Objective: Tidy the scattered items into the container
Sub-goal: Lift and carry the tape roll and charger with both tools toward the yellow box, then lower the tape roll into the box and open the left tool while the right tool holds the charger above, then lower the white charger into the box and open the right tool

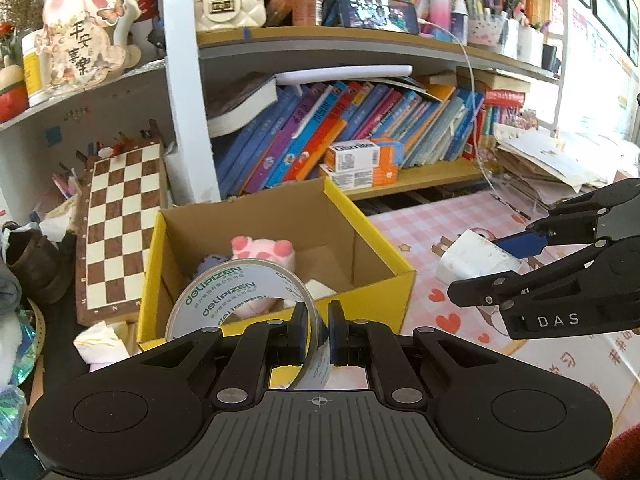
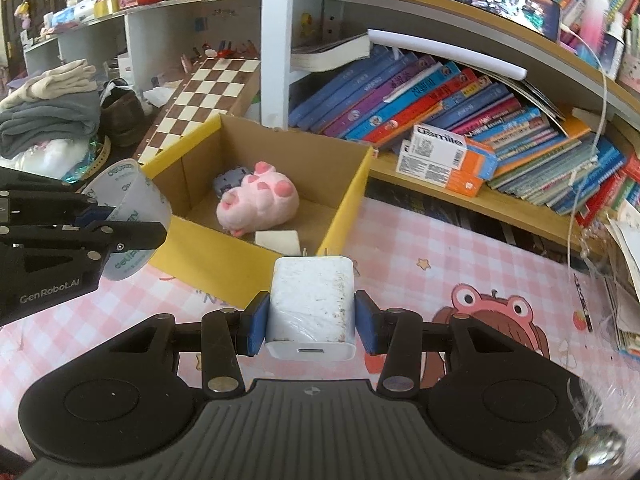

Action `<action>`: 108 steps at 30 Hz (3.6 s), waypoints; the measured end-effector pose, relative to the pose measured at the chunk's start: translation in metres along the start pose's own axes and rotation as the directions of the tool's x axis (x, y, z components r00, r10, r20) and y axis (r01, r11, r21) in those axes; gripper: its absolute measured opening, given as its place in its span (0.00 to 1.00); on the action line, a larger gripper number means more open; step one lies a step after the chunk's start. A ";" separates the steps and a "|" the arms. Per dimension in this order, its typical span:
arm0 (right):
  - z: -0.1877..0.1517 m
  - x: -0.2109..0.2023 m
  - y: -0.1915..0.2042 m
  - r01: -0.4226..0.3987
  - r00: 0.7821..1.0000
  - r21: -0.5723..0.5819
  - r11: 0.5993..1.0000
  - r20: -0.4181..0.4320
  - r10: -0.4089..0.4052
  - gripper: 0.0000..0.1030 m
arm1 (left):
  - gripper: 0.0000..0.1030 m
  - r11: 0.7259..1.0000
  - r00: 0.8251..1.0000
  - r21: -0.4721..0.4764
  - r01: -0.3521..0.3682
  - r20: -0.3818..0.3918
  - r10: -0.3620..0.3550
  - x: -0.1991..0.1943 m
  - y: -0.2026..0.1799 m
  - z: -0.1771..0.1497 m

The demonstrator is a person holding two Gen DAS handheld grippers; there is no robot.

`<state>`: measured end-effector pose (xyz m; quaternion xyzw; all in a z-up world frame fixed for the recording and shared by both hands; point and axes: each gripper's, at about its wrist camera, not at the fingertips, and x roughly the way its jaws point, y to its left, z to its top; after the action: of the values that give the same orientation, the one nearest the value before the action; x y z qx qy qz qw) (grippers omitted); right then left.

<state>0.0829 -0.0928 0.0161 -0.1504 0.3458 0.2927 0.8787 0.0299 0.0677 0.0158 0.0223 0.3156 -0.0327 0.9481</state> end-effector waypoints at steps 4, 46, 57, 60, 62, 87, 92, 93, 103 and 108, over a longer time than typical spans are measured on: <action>0.011 0.007 0.003 -0.009 1.000 -0.016 1.000 0.009 0.009 0.41 | 0.09 1.000 1.000 -0.011 -0.005 0.007 0.005 0.006 0.008 0.005; 0.076 0.124 0.006 -0.085 0.995 -0.118 0.989 -0.063 0.078 0.41 | 0.10 1.000 0.991 -0.022 0.018 -0.135 -0.021 0.124 0.059 0.021; 0.076 0.150 0.005 -0.100 0.990 -0.138 0.985 -0.108 0.086 0.41 | 0.14 0.998 0.985 -0.052 0.025 -0.170 -0.034 0.139 0.066 0.015; 0.075 0.155 0.004 -0.102 0.989 -0.142 0.985 -0.118 0.085 0.41 | 0.14 0.998 0.984 -0.052 0.026 -0.174 -0.035 0.141 0.066 0.014; 0.075 0.158 0.004 -0.104 0.989 -0.147 0.984 -0.123 0.086 0.41 | 0.16 0.998 0.983 -0.052 0.032 -0.180 -0.041 0.143 0.065 0.013; 0.086 0.164 -0.003 -0.111 0.986 -0.197 0.974 -0.142 0.083 0.41 | 0.78 0.989 0.992 -0.138 0.057 -0.106 -0.072 0.129 0.079 0.010; 0.088 0.159 -0.005 -0.114 0.987 -0.187 0.976 -0.131 0.090 0.41 | 0.78 0.988 0.992 -0.123 0.093 -0.077 -0.103 0.121 0.074 0.011; 0.088 0.158 -0.005 -0.115 0.987 -0.187 0.976 -0.131 0.092 0.41 | 0.78 0.988 0.992 -0.122 0.093 -0.075 -0.102 0.119 0.073 0.011; 0.088 0.164 0.000 -0.122 0.984 -0.182 0.976 -0.147 0.095 0.41 | 0.78 0.990 0.993 -0.122 0.072 -0.079 -0.082 0.111 0.078 0.008; 0.088 0.173 0.002 -0.125 0.980 -0.184 0.975 -0.175 0.093 0.41 | 0.79 0.990 0.994 -0.120 0.077 -0.071 -0.086 0.111 0.078 0.009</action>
<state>0.2292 0.0205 -0.0411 -0.2398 0.3951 0.3593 0.8107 0.1296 0.1400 -0.0421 -0.0451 0.3534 -0.0519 0.9329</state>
